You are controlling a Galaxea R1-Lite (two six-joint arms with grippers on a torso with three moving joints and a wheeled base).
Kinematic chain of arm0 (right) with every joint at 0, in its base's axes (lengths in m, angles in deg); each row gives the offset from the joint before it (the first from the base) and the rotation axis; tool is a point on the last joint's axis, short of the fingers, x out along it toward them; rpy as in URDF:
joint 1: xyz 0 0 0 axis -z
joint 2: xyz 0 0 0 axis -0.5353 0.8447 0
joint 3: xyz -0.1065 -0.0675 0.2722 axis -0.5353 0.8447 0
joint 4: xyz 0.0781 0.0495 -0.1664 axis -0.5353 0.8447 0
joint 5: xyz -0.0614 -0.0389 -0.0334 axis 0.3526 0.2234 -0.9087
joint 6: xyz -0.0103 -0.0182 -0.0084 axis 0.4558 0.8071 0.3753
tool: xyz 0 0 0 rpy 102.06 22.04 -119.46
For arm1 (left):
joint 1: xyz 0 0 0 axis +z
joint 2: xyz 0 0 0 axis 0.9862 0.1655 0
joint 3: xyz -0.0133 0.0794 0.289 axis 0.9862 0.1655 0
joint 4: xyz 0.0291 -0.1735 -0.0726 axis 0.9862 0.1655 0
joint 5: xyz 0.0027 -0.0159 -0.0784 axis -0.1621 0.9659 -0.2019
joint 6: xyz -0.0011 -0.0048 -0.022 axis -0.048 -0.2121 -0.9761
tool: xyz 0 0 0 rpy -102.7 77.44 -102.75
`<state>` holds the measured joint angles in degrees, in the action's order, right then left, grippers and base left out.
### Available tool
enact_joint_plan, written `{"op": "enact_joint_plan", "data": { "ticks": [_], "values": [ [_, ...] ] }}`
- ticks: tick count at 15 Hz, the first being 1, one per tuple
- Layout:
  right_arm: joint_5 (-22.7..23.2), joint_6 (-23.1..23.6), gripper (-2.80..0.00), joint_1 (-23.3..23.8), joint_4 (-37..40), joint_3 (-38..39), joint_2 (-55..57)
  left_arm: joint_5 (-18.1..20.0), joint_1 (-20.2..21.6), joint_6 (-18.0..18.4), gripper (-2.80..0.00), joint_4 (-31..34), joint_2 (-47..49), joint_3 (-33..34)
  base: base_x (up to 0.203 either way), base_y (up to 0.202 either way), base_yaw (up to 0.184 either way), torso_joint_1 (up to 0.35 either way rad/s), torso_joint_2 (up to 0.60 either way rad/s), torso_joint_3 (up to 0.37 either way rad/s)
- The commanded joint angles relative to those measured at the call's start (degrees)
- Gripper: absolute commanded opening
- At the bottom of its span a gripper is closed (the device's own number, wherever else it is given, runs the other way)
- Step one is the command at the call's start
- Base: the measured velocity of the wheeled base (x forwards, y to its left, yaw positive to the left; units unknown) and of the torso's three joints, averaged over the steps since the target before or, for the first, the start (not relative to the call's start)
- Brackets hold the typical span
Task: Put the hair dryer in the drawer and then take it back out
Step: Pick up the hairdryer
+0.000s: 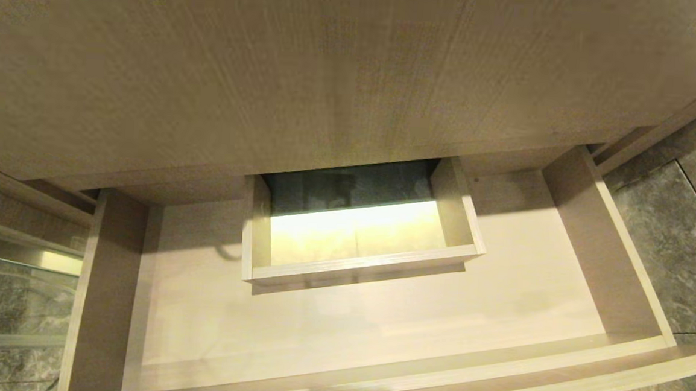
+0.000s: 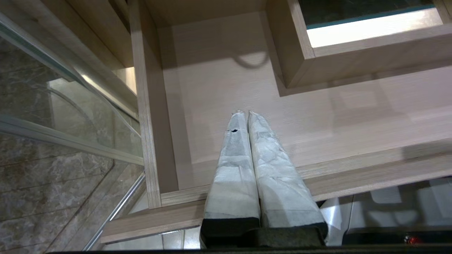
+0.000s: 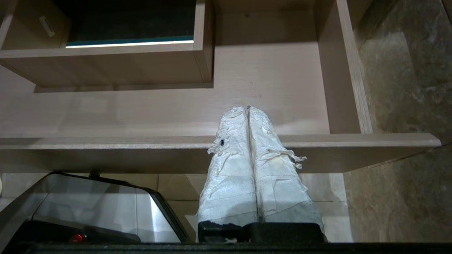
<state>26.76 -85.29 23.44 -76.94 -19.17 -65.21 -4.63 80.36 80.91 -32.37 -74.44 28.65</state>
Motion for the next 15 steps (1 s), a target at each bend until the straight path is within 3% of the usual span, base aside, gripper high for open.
{"op": "enact_joint_plan", "data": {
  "ticks": [1, 4, 11, 15],
  "values": [
    [-0.01, 0.11, -2.80, 0.05, -0.05, 2.29, -2.22, -0.01, 0.02, 0.00, -2.80, -0.01, 0.00, 0.09, 0.000, 0.000, 0.000, 0.000, 0.00, 0.000],
    [-0.01, 0.07, -2.80, 0.05, -0.05, 2.29, -2.22, -0.01, 0.02, 0.00, -2.80, -0.01, 0.00, 0.09, 0.005, -0.006, 0.057, 0.000, 0.00, -0.002],
    [-0.01, -0.24, -2.80, 0.02, -0.14, 2.29, -2.22, -0.01, 0.02, 0.00, -2.80, -0.01, 0.00, 0.00, 0.001, -0.007, 0.170, 0.003, 0.00, 0.002],
    [-0.01, -0.24, -2.80, -0.04, -0.14, 2.29, -2.22, -0.01, 0.02, 0.00, -2.80, -0.01, 0.00, 0.09, 0.000, -0.001, 0.086, 0.003, 0.00, 0.001]
  ]
}}
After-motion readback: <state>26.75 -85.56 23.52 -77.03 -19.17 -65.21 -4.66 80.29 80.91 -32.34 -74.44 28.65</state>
